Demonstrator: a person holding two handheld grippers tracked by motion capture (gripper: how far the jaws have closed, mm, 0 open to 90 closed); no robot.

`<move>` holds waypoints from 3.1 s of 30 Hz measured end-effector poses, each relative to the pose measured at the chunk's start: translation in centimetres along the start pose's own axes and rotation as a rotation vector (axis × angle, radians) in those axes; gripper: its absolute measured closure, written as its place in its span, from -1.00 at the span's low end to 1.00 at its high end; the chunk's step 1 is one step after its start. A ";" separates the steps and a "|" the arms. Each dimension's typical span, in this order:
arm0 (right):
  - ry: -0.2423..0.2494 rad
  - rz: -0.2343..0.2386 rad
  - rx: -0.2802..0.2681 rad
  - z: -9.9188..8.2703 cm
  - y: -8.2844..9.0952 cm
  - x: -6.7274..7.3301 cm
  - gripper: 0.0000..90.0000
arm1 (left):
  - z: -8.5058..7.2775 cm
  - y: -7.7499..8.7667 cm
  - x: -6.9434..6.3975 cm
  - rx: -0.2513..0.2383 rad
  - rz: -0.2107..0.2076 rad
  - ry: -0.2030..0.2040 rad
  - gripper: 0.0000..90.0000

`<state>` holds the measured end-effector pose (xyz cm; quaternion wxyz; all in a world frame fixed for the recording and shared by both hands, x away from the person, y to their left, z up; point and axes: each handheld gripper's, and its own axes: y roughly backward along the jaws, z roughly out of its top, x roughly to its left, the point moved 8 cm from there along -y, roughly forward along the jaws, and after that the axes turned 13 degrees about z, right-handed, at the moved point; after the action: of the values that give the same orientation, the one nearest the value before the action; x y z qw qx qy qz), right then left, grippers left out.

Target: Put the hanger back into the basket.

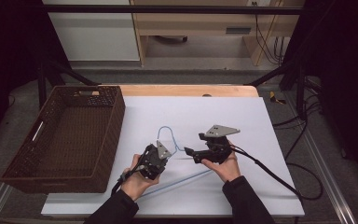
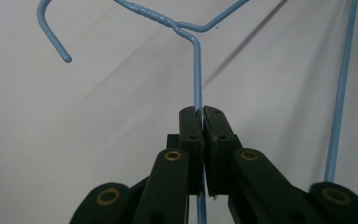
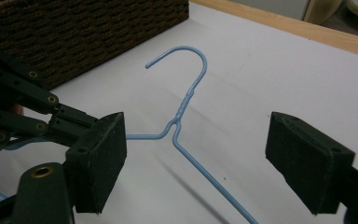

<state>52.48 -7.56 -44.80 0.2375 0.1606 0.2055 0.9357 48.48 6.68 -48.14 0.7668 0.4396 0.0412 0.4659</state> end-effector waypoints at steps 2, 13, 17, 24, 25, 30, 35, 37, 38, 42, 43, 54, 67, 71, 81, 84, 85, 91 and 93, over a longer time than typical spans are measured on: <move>-0.002 0.009 0.002 0.1 -0.6 0.0 -0.50 | 0.1 0.1 0.0 -0.005 0.002 -0.004 0.94; -0.052 0.009 0.010 0.6 -4.0 -0.4 -0.23 | 0.1 0.2 -0.3 -0.010 0.005 -0.014 0.94; -0.075 -0.002 0.030 0.3 -5.2 -0.7 -0.09 | 0.1 0.1 -0.4 -0.011 0.008 -0.014 0.94; -0.120 -0.006 0.042 -0.4 -6.5 -1.2 0.17 | 0.0 0.1 -0.6 -0.002 -0.003 -0.022 0.94; -0.117 -0.007 0.044 -0.5 -6.6 -1.3 0.21 | 0.0 0.1 -0.6 -0.001 -0.002 -0.021 0.94; -0.142 0.002 0.057 -0.9 -7.0 -1.3 0.42 | 0.0 0.0 -0.7 -0.001 0.003 -0.023 0.94; -0.168 0.025 0.065 -1.0 -7.3 -1.2 0.62 | -0.1 0.0 -0.7 0.007 0.003 -0.029 0.94; -0.184 0.028 0.068 -1.1 -7.4 -1.3 0.67 | -0.1 -0.1 -0.8 0.006 0.000 -0.027 0.94; -0.195 0.027 0.072 -1.1 -7.4 -1.4 0.69 | -0.1 -0.1 -0.8 0.005 0.001 -0.024 0.94; -0.231 0.039 0.072 -1.1 -7.5 -1.4 0.75 | -0.2 -0.2 -0.9 0.011 0.002 -0.036 0.94; -0.236 0.041 0.072 -1.1 -7.5 -1.4 0.76 | -0.2 -0.2 -1.0 0.008 0.000 -0.027 0.93; -0.293 0.062 0.042 -0.6 -7.0 -0.8 0.91 | -0.5 -0.6 -1.1 0.013 0.001 -0.026 0.93; -0.272 0.062 0.031 -0.6 -7.0 -0.5 0.92 | -0.4 -0.9 -0.7 0.012 -0.110 0.024 0.38; -0.265 0.059 0.033 -0.6 -6.9 -0.5 0.92 | -0.6 -1.8 -1.0 0.048 -0.161 0.026 0.35; -0.250 0.059 0.027 -0.4 -6.7 -0.4 0.92 | -0.6 -2.0 -1.1 0.056 -0.195 0.043 0.80; -0.250 0.060 0.028 -0.4 -6.7 -0.3 0.91 | -0.5 -2.0 -1.2 0.055 -0.187 0.046 0.86; -0.250 0.060 0.027 -0.4 -6.7 -0.3 0.91 | -0.5 -1.9 -1.2 0.055 -0.186 0.048 0.86; -0.235 0.050 0.020 -0.2 -6.3 -0.3 0.90 | -0.4 -1.8 -1.0 0.047 -0.158 0.070 0.91; -0.233 0.046 0.017 -0.1 -6.2 -0.2 0.89 | -0.3 -1.7 -0.9 0.045 -0.151 0.077 0.93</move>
<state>55.00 -2.73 -47.80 0.2371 0.2752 0.1808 0.9140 48.97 5.91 -49.88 0.7876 0.4341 0.1140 0.4222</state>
